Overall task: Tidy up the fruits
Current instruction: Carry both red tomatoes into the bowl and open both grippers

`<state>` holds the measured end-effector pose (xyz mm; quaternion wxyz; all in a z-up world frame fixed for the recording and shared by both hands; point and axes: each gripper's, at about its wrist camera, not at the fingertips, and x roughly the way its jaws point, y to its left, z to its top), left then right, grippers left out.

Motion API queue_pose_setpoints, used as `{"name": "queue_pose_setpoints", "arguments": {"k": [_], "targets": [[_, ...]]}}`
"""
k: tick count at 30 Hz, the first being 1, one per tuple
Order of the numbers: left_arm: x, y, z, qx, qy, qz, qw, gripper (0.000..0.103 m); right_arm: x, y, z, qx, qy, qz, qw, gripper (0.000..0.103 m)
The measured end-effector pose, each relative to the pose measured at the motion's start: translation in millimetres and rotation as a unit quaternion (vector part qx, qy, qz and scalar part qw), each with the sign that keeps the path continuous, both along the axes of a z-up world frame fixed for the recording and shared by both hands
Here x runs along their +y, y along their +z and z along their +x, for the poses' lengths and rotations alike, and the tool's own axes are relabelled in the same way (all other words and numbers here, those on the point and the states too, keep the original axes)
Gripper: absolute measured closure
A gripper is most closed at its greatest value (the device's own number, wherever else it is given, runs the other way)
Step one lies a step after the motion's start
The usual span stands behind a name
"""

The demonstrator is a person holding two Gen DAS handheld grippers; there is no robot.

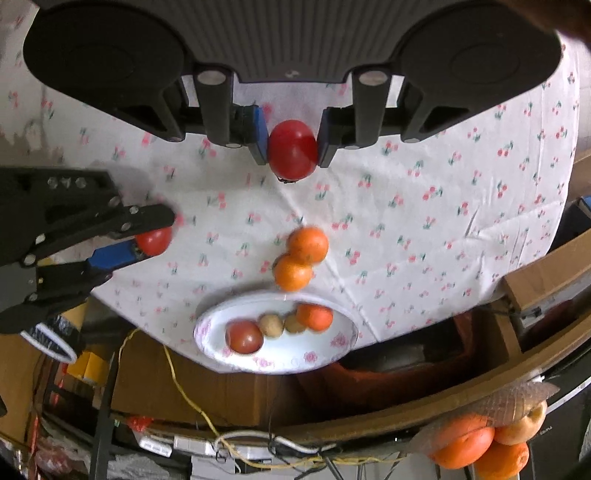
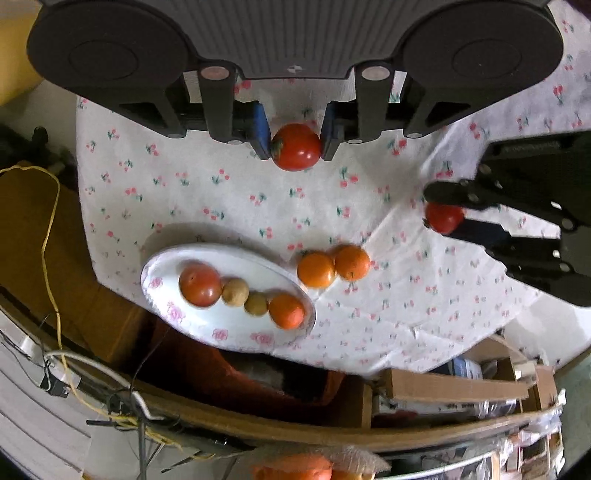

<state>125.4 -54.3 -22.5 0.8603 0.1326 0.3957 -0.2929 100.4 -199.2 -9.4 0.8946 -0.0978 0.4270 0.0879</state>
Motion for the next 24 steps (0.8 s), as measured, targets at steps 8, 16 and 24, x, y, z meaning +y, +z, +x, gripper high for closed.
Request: {"name": "queue_pose_setpoints", "arguments": {"k": [8,16,24], "targets": [[-33.0,34.0,37.8,-0.03,0.006,-0.029,0.9991,0.07,-11.9,21.0,38.3,-0.031,-0.025,0.016,0.999,0.075],[-59.7,31.1,79.8,-0.026,0.013,-0.027,0.9992,0.07,-35.1,14.0,79.4,-0.028,-0.051,0.016,0.998,0.075],[-75.0,15.4,103.8,-0.011,0.013,-0.025,0.9996,0.07,-48.3,-2.4,104.9,-0.016,-0.053,0.005,0.998,0.075]]}}
